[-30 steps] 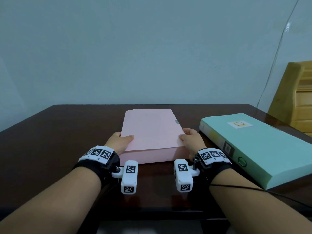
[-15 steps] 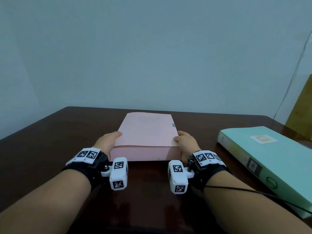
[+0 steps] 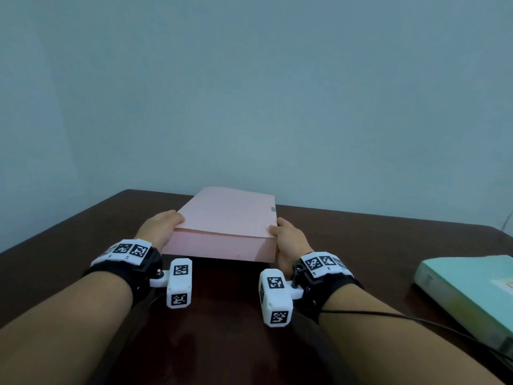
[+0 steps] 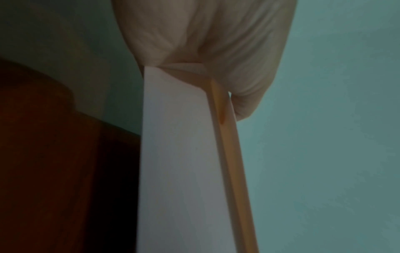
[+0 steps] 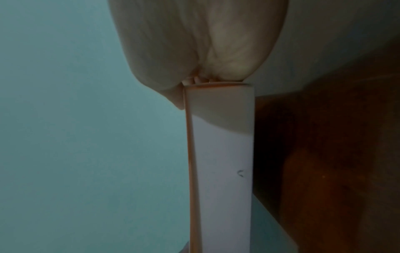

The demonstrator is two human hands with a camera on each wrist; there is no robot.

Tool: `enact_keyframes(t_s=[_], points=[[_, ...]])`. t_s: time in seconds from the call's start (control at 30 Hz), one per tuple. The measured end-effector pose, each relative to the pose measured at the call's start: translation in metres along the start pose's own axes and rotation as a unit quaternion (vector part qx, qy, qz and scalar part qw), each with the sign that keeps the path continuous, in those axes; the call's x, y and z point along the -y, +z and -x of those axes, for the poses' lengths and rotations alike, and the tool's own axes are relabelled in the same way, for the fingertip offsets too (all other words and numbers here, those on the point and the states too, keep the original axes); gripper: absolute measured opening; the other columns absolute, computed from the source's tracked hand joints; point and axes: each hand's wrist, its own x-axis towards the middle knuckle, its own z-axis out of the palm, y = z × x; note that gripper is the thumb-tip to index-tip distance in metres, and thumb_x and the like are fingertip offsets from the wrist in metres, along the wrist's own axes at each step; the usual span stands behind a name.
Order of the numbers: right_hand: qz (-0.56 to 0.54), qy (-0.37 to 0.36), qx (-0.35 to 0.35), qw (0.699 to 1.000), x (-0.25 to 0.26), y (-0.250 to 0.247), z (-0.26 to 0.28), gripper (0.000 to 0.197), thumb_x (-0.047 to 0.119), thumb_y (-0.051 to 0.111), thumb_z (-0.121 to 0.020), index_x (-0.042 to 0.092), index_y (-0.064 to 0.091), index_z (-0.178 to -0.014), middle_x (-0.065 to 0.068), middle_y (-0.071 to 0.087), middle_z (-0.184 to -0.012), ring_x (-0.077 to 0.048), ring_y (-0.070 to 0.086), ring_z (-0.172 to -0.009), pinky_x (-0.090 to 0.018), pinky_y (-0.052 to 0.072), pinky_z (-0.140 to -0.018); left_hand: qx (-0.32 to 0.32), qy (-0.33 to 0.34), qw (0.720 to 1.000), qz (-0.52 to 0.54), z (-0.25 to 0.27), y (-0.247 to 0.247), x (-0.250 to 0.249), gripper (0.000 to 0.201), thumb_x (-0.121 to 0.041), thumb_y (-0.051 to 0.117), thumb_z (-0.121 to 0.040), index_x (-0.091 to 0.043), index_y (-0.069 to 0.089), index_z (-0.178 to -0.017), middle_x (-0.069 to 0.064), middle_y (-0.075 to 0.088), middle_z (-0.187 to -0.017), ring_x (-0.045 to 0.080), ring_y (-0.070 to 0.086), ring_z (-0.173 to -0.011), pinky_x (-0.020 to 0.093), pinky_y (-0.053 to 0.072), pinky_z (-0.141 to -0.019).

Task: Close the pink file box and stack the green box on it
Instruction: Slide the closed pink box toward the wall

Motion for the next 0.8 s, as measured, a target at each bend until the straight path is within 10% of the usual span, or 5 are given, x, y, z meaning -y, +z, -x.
enact_keyframes(t_s=[0.1,0.33,0.63,0.8], points=[[-0.036,0.010,0.009,0.999,-0.005,0.016,-0.017,0.026,0.015,0.051,-0.072,0.024,0.069,-0.089,-0.012,0.074,-0.108,-0.039,0.067,-0.103,-0.061,0.048,-0.096,-0.014,0.011,1.000,-0.018,-0.012,-0.003,-0.004,0.076,-0.049,0.068,-0.053,-0.030,0.067,-0.126,0.000,0.067,-0.125,0.027,0.064,-0.113,0.047,0.046,-0.106],[-0.034,0.007,0.022,0.999,-0.036,0.029,-0.046,0.067,0.021,0.052,-0.072,0.026,0.047,-0.139,0.001,0.066,-0.128,-0.026,0.065,-0.114,-0.050,0.048,-0.102,-0.011,0.019,0.999,-0.035,-0.030,-0.006,0.012,0.074,-0.045,0.064,-0.060,-0.030,0.063,-0.133,-0.001,0.066,-0.130,0.024,0.064,-0.115,0.046,0.045,-0.107],[-0.036,0.034,0.010,0.999,-0.019,0.031,-0.011,0.038,0.002,0.047,-0.089,0.013,0.053,-0.125,-0.002,0.066,-0.113,-0.021,0.058,-0.111,-0.037,0.043,-0.106,-0.007,0.028,0.995,-0.098,-0.021,-0.005,0.008,0.056,-0.027,0.061,-0.085,-0.024,0.057,-0.141,0.003,0.056,-0.146,0.025,0.056,-0.126,0.043,0.041,-0.111],[-0.030,0.026,-0.013,0.999,-0.006,0.009,0.003,0.065,0.022,0.052,-0.095,0.020,0.025,-0.153,-0.004,0.030,-0.159,-0.022,0.030,-0.146,-0.042,0.025,-0.120,-0.045,0.071,0.990,-0.114,0.008,0.008,-0.019,0.050,-0.021,0.054,-0.095,-0.022,0.052,-0.145,0.000,0.049,-0.152,0.024,0.048,-0.135,0.035,0.037,-0.107]])
